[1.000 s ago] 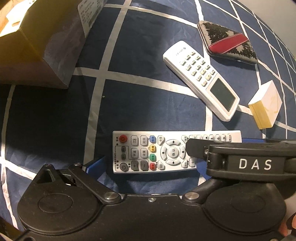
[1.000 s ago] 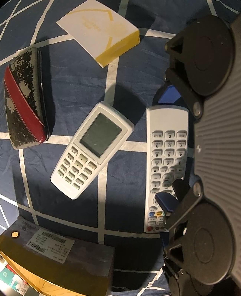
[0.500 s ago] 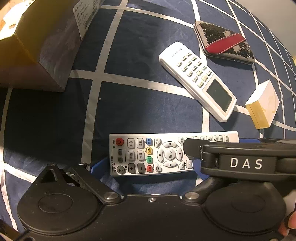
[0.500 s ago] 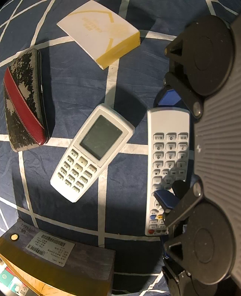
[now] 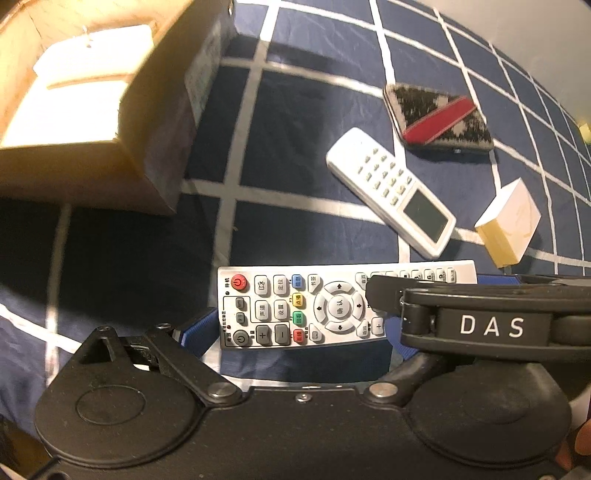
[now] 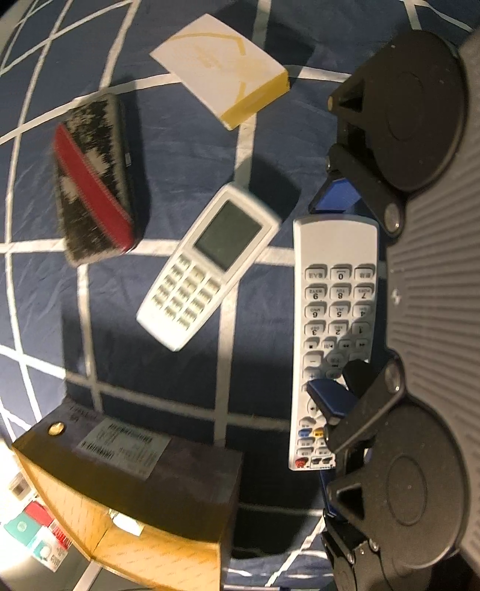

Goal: Organize objects
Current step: 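Lift the TV remote and carry it over the yellow box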

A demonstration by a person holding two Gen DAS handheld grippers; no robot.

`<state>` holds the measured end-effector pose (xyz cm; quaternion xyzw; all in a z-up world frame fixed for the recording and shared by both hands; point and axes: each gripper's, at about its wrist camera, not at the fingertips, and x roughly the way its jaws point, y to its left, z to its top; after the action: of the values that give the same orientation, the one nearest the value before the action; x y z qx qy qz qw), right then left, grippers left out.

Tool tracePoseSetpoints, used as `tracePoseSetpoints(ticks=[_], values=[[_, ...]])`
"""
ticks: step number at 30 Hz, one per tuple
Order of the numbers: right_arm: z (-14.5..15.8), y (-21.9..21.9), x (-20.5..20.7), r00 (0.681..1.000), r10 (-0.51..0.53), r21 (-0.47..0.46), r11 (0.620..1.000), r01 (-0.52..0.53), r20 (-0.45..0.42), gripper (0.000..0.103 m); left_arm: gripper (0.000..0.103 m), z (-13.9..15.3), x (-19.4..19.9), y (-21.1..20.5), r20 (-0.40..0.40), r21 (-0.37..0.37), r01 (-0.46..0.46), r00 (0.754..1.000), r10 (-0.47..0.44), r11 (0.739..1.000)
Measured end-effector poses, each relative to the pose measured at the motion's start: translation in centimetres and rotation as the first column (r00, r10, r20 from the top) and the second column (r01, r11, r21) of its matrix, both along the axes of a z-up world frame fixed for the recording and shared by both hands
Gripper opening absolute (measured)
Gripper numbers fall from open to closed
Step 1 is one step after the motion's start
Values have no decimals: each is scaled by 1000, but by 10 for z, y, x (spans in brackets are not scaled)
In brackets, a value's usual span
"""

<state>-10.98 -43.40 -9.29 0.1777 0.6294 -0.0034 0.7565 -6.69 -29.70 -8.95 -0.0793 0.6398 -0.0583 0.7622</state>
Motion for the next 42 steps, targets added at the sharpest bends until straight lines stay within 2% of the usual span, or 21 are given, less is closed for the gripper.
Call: tracePoseSetpoints(ticks=[10, 19, 34, 42], values=[[49, 28, 22, 996, -30, 23, 999, 28, 88, 93, 94, 52, 16, 28, 79, 50, 21, 997, -25, 999], [85, 66, 53, 985, -61, 30, 998, 57, 160, 94, 94, 87, 42, 75, 147, 78, 49, 987, -60, 996], [104, 168, 121, 970, -93, 35, 996, 87, 225, 93, 94, 109, 85, 187, 202, 106, 78, 974, -99, 991], [107, 202, 148, 965, -113, 20, 994, 111, 238, 93, 94, 108, 105, 226, 211, 96, 106, 970, -124, 990]])
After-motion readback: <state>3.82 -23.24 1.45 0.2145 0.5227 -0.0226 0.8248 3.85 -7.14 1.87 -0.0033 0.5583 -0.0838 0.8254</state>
